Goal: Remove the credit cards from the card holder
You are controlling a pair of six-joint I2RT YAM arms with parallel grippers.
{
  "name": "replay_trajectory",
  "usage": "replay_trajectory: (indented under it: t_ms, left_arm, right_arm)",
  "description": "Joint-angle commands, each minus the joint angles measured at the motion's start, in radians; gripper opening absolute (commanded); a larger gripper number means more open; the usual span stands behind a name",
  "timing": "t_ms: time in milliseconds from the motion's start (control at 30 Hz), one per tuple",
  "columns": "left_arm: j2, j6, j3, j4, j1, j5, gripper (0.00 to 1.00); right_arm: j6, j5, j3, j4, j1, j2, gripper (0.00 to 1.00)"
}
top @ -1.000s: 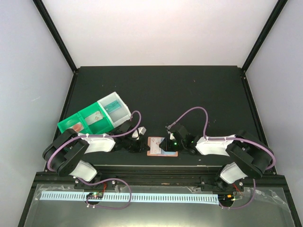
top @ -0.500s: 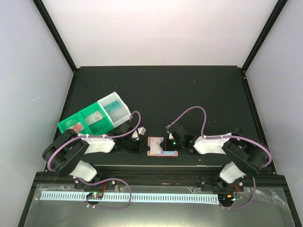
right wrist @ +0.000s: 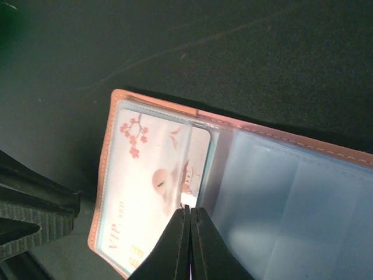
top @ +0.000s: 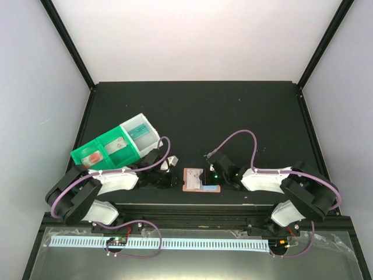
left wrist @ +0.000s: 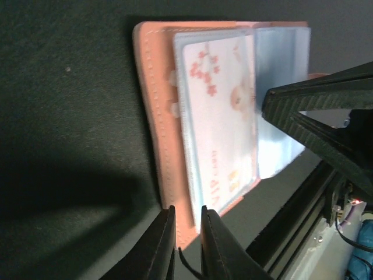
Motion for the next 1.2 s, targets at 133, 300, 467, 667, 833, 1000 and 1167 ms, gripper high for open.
replay_trajectory:
  t_ms: [133, 300, 467, 667, 833, 1000, 1167]
  left_arm:
    - [-0.069, -0.020, 0.036, 0.003, -0.006, 0.003, 0.22]
    - [-0.012, -0.021, 0.050, 0.075, -0.005, 0.061, 0.09]
    - [0.045, -0.006, 0.061, 0.087, -0.006, 0.060, 0.03]
    - [0.086, 0.006, 0.043, 0.098, -0.006, 0.037, 0.02]
    - [0.107, 0.017, 0.040, 0.080, -0.006, 0.023, 0.02]
    - [0.113, 0.030, 0.044, 0.035, -0.005, -0.011, 0.01]
    - [0.112, 0.033, 0.043, 0.013, -0.005, -0.029, 0.02]
  right_arm:
    - [0.007, 0.000, -0.016, 0.035, 0.002, -0.040, 0.04]
    - [0.009, 0.012, -0.016, 0.030, 0.001, -0.034, 0.09]
    - [0.008, 0.018, -0.009, 0.023, 0.002, -0.025, 0.12]
    - [0.010, 0.017, -0.010, 0.030, 0.001, 0.001, 0.12]
    - [0.014, 0.002, -0.013, 0.052, 0.002, 0.032, 0.13]
    - [0.019, -0.007, -0.017, 0.069, 0.001, 0.045, 0.13]
    - [0.017, -0.003, -0.024, 0.079, 0.001, 0.038, 0.08]
